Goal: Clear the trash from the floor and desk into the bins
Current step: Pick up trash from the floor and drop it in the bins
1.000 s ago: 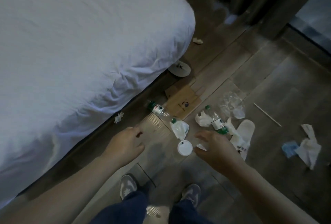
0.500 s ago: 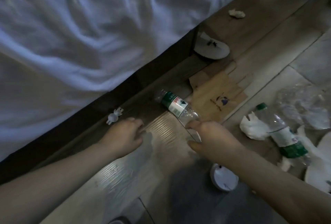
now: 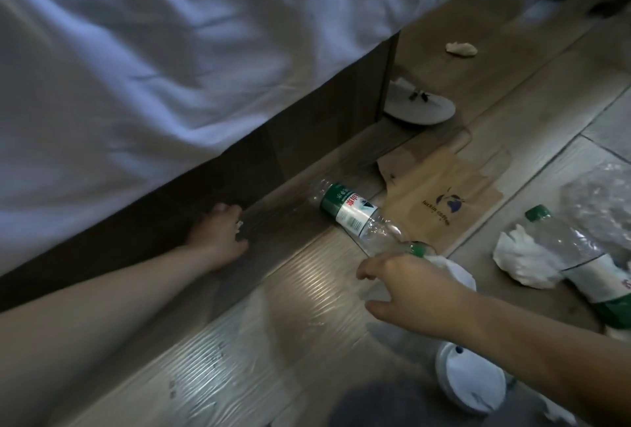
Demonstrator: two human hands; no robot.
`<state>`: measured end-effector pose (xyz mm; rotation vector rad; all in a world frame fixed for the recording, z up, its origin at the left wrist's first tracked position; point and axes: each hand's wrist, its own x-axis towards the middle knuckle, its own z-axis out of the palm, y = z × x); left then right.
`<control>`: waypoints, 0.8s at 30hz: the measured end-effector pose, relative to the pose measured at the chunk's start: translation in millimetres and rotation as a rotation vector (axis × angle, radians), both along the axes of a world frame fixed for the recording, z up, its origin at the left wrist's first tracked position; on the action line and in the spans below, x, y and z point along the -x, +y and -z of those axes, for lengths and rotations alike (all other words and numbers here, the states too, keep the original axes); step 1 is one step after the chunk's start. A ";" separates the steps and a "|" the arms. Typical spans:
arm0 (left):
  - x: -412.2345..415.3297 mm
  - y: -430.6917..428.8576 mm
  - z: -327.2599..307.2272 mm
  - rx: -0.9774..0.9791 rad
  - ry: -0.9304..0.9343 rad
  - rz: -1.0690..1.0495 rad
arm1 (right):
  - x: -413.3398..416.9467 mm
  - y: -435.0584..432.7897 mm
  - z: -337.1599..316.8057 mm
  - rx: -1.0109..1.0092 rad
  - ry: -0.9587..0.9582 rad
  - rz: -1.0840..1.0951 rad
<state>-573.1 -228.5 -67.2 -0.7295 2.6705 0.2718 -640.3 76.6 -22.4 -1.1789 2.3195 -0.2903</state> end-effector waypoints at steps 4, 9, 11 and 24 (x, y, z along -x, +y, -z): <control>-4.2 0.2 15.2 -0.120 -0.027 -0.043 | 4.8 11.3 6.5 -0.009 0.029 -0.013; -18.1 27.6 18.7 -0.276 -0.032 0.032 | 6.7 26.5 10.1 -0.028 0.027 0.036; -21.8 45.9 17.9 -0.343 0.000 0.112 | 4.6 35.4 14.0 -0.047 0.042 0.045; 1.3 170.6 -1.0 -0.516 0.208 0.598 | 23.4 111.6 33.9 -0.176 -0.050 0.410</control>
